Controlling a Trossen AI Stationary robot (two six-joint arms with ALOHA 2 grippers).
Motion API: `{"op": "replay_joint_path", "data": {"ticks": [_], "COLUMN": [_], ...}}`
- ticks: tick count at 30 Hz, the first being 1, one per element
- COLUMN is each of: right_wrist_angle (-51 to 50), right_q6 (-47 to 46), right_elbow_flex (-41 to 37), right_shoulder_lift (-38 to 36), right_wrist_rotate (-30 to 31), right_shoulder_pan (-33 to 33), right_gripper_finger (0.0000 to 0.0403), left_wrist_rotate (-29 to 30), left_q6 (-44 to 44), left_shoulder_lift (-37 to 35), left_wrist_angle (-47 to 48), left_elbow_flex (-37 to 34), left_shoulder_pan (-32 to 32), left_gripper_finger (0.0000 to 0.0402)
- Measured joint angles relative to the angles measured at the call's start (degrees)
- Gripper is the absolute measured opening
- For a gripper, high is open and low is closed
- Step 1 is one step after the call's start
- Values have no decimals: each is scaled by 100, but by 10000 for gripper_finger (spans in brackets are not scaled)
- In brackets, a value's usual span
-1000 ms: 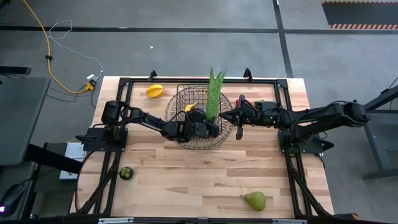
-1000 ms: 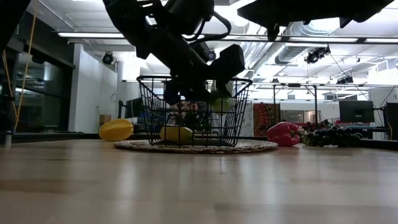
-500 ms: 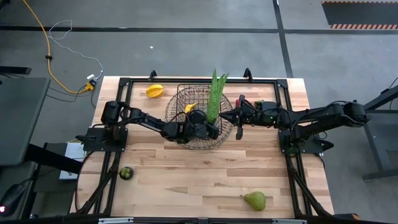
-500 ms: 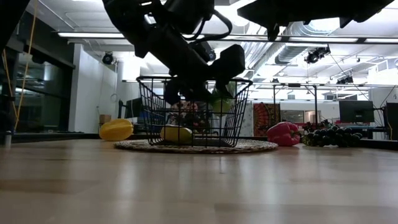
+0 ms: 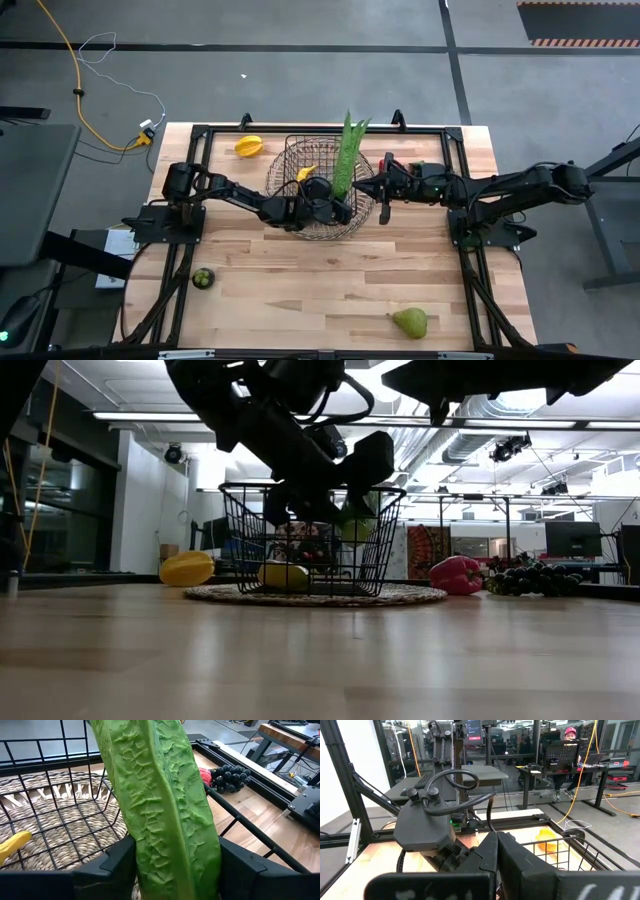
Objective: Build produce basket
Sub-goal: Put the leaf lettuce into the black wire basket
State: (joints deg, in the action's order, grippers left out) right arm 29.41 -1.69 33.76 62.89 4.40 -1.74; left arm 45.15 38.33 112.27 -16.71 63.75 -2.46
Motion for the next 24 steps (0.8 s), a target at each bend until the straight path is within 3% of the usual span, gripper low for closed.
{"op": "replay_joint_path", "data": {"ticks": [7, 24], "right_wrist_angle": [0, -4], "right_q6": [0, 0], "right_elbow_flex": [0, 0], "right_shoulder_lift": [0, 2], "right_wrist_rotate": [0, -2], "right_shoulder_pan": [1, 2], "right_gripper_finger": [0, 0], "left_wrist_rotate": [50, 28], "left_q6": [236, -64], "left_shoulder_lift": [0, 0], "left_wrist_angle": [43, 2], "left_elbow_flex": [0, 0], "left_shoulder_pan": [-9, 31], "left_gripper_finger": [246, 248]}}
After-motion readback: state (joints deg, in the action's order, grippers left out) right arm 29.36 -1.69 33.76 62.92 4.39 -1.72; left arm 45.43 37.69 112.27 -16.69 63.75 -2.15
